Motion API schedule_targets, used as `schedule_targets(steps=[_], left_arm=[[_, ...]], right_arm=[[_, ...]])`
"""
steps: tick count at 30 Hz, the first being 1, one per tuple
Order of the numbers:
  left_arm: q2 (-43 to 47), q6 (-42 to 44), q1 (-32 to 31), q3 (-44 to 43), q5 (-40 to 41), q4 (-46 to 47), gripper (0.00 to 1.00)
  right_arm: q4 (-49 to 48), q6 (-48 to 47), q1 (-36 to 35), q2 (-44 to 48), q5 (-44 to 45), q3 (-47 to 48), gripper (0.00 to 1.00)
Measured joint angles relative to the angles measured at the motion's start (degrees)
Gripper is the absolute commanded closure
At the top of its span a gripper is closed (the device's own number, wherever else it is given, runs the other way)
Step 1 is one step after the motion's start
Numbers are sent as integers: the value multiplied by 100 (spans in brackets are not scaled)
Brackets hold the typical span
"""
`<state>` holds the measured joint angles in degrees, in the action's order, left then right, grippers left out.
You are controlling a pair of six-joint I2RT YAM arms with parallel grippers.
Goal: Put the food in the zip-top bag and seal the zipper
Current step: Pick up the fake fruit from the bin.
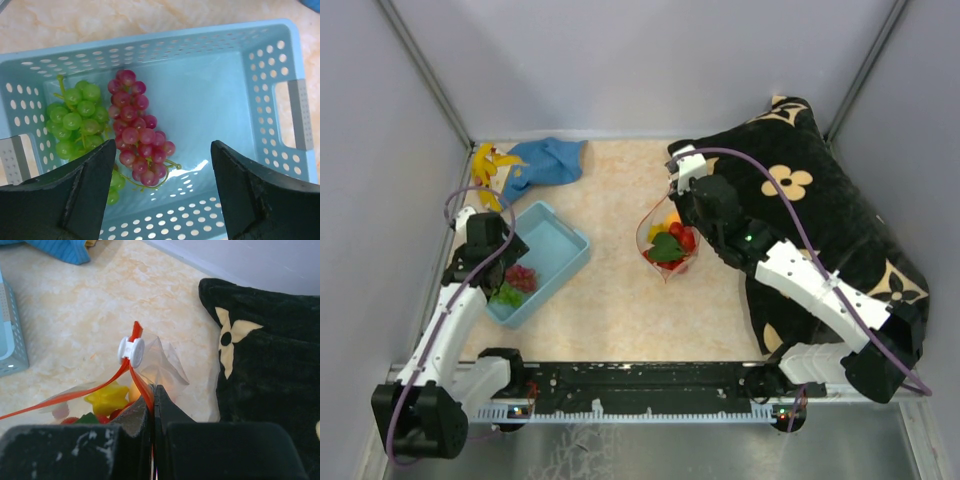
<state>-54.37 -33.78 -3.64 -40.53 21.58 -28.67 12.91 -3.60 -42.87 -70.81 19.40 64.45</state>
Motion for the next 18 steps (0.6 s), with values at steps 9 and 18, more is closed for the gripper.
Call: schedule_targets(steps=[9, 18], left_arm=[[-940, -706, 586, 155, -70, 498, 21], [-1829, -1158, 667, 262, -92, 940, 20]], right_arm=[[-20, -31, 4, 7, -168, -31, 100], [-59, -33, 4, 7, -278, -31, 100]])
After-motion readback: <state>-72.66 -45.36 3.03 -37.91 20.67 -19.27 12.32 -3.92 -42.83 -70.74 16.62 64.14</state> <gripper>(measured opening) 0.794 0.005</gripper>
